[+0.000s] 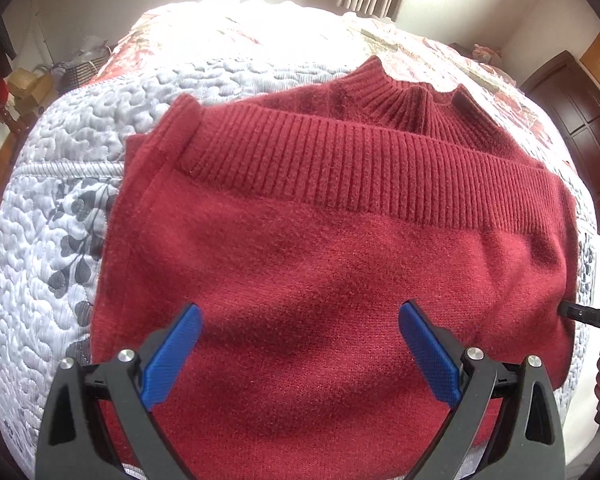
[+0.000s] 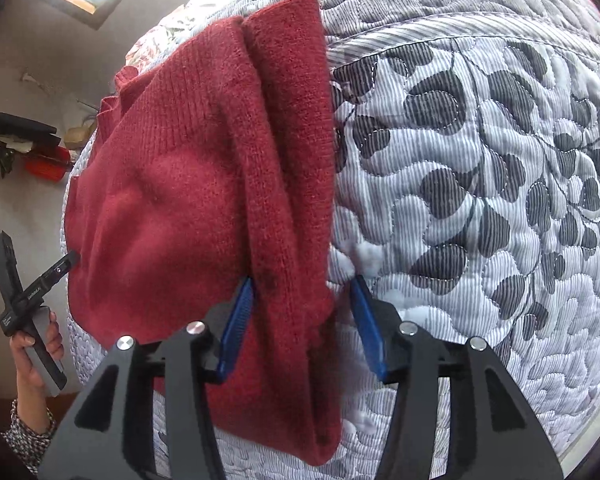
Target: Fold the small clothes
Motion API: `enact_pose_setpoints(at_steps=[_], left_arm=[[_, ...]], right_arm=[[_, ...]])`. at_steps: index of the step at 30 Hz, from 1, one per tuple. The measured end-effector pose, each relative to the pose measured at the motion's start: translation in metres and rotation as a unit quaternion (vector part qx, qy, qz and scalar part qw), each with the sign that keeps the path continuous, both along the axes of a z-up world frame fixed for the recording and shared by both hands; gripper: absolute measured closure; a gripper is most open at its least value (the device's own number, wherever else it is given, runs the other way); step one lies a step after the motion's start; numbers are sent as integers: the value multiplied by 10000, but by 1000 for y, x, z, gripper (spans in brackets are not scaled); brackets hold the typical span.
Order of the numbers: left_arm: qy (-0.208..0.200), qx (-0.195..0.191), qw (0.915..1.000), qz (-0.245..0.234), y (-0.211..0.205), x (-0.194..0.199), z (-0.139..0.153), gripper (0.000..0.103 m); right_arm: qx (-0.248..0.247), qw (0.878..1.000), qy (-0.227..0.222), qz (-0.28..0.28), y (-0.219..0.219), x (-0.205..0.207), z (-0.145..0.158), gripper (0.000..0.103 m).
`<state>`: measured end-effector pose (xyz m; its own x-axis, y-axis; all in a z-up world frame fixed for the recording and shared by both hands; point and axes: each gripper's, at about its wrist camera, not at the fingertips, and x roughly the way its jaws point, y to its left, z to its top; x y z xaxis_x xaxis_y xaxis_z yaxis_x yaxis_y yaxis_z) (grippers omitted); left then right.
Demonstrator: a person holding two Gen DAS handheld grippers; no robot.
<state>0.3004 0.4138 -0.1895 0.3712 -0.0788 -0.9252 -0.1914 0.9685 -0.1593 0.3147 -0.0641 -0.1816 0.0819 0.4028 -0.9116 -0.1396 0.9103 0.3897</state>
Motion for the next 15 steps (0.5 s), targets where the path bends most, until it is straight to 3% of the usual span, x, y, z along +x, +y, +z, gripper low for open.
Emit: enact_pose_setpoints(at_steps=[7, 15], left_arm=[[37, 46, 10000, -37, -1, 2, -7, 4], [42, 104, 9999, -96, -3, 1, -10, 4]], right_arm=[[126, 9998, 26, 146, 14, -3, -2, 77], [403, 9986, -340, 98, 18, -16, 25, 83]])
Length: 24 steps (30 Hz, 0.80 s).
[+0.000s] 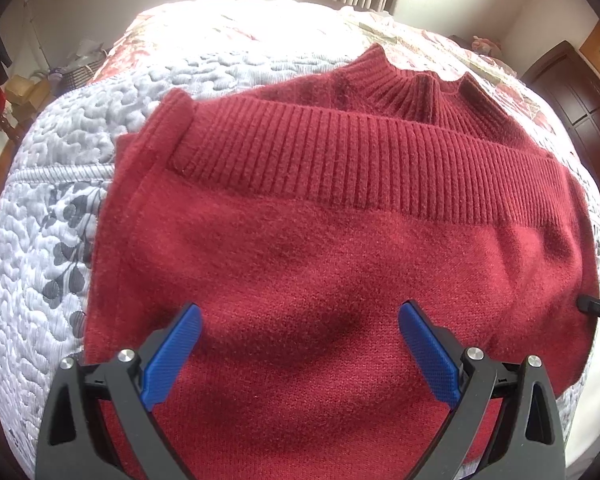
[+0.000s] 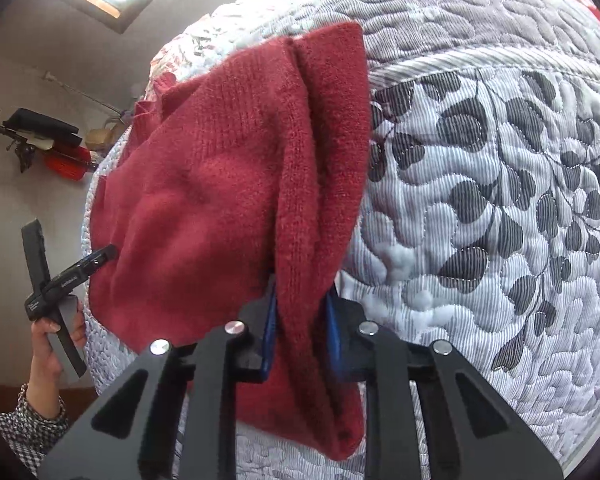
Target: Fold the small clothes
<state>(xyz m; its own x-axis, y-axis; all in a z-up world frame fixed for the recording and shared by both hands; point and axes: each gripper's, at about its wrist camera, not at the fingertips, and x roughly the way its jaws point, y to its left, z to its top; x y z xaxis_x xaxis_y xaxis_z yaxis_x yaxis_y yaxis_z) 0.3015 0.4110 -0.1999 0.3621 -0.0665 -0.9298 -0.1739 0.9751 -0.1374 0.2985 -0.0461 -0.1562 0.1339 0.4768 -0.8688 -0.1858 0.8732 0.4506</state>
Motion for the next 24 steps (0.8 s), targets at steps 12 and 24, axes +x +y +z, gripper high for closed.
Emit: enact_pose_setpoints(at_steps=[12, 24], left_arm=[[24, 52, 10000, -65, -3, 3, -4, 4], [170, -19, 9998, -136, 2, 11, -31, 3]], right_arm=[[-283, 9989, 259, -261, -1, 4, -23, 83], [-348, 9978, 444, -350, 5, 10, -41, 82]])
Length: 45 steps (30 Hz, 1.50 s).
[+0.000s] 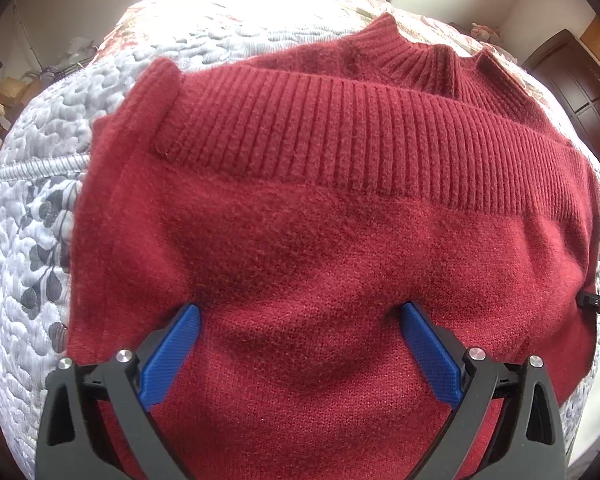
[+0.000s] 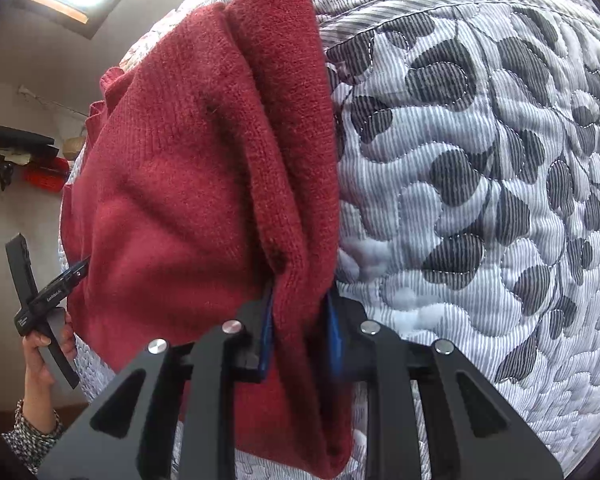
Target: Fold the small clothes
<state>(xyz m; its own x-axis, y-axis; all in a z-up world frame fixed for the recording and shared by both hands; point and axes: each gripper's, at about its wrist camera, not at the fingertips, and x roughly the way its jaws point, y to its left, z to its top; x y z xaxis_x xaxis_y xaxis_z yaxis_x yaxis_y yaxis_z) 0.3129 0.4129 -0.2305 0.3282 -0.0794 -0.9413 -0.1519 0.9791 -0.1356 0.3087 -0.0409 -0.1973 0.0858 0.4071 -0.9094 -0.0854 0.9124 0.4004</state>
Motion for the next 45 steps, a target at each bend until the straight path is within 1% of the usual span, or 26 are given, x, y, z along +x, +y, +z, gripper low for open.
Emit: enact_pose_setpoints(at_steps=[4, 8, 10, 14, 16, 18, 23, 27, 29, 34, 35, 36, 38, 39, 40, 41, 44, 45], left_arm=[[-19, -42, 10000, -25, 1, 2, -5, 3], [72, -60, 9999, -60, 2, 4, -5, 3], [153, -95, 9998, -46, 4, 7, 5, 4], [-117, -225, 9995, 167, 20, -4, 35, 4], [-200, -351, 9988, 259, 28, -11, 46, 4], [-263, -361, 9986, 281, 32, -15, 54, 4], [-403, -272, 9986, 210, 43, -23, 70, 4], [-436, -244, 9985, 241, 50, -24, 77, 4], [-437, -248, 9983, 285, 51, -33, 77, 4], [-376, -306, 9981, 383, 56, -35, 73, 4], [-363, -321, 9981, 390, 56, -35, 71, 4], [-352, -337, 9981, 388, 55, -34, 70, 4], [-330, -398, 9980, 372, 51, -33, 68, 4], [-325, -451, 9978, 355, 50, -31, 68, 4], [-318, -527, 9975, 340, 48, -30, 67, 4], [-316, -609, 9971, 333, 45, -28, 67, 4], [-320, -909, 9949, 288, 36, -21, 69, 4], [-338, -1023, 9938, 262, 32, -19, 70, 4]], right_arm=[[-65, 10000, 43, -16, 4, 3, -2, 82], [-141, 9994, 248, -187, 9, 8, 1, 82], [-251, 9989, 313, -253, 16, 8, 15, 82], [-609, 9981, 69, 42, 40, 1, 56, 83], [-773, 9967, -85, 230, 61, -2, 76, 83], [-845, 9952, -223, 435, 84, -5, 94, 83], [-933, 9894, -502, 994, 152, -12, 118, 83], [-862, 9854, -565, 1354, 195, -15, 118, 83], [-819, 9835, -549, 1517, 207, -16, 112, 83], [-858, 9781, -329, 1870, 245, -20, 80, 82], [-914, 9768, -323, 1910, 252, -21, 76, 81], [-922, 9759, -322, 1951, 254, -23, 72, 77], [-771, 9769, -289, 1974, 254, -25, 70, 70], [-643, 9779, -279, 1969, 253, -26, 72, 60], [-443, 9792, -249, 1966, 250, -27, 75, 55], [-283, 9802, -253, 1941, 247, -28, 79, 53], [152, 9807, -228, 1935, 235, -32, 98, 53], [232, 9799, -298, 1959, 229, -35, 108, 53]])
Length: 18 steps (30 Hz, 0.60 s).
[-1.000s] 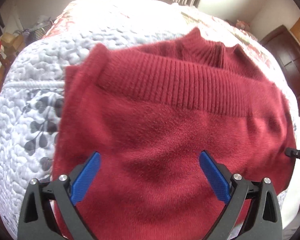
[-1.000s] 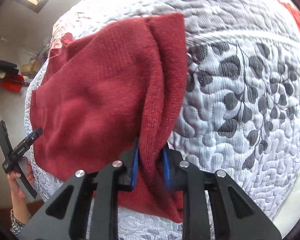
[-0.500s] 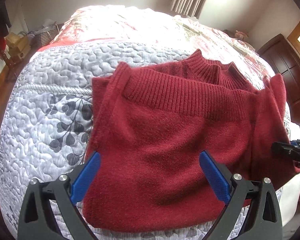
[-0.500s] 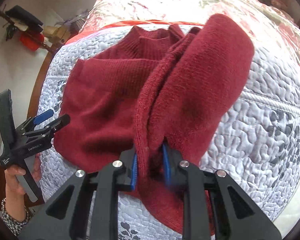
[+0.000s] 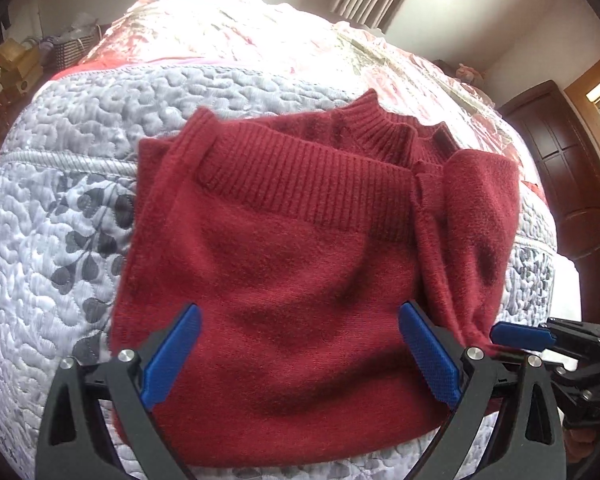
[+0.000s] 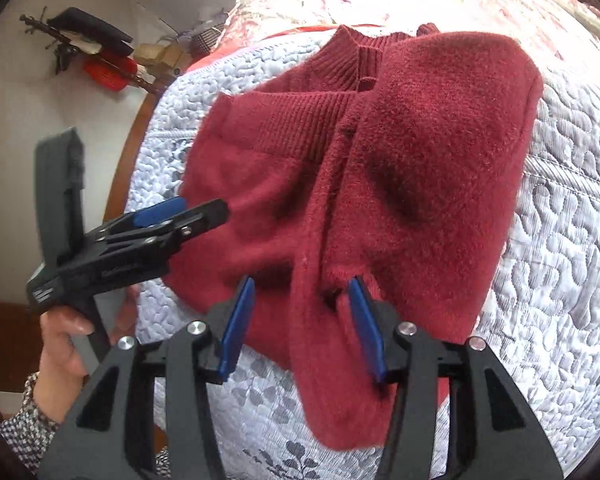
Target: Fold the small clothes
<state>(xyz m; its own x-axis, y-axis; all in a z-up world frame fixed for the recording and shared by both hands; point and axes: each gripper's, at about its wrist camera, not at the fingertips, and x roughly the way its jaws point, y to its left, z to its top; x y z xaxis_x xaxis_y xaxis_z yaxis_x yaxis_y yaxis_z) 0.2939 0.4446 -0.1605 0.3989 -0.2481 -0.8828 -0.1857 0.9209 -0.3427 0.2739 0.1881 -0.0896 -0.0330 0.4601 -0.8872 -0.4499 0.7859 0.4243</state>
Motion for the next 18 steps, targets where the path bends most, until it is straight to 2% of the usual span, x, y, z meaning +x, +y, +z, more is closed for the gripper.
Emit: enact_pose_setpoints(at_steps=[3, 6, 11, 14, 18], left_arm=[[-77, -445, 9989, -109, -15, 9, 3, 4], [-69, -767, 9967, -256, -34, 21, 2, 4], [92, -894, 9946, -522, -66, 40, -7, 4], [159, -1039, 9924, -633, -80, 47, -12, 4], [313, -988, 9921, -705, -94, 60, -20, 4]], right_arm=[[-72, 9991, -425, 17, -23, -8, 25, 54], [-308, 9976, -541, -312, -55, -9, 27, 53], [-286, 9941, -271, -1014, -105, -8, 9, 54], [-422, 9918, -156, -1199, -121, -13, -7, 55], [-374, 9916, 9, -1234, -132, -22, -22, 58]])
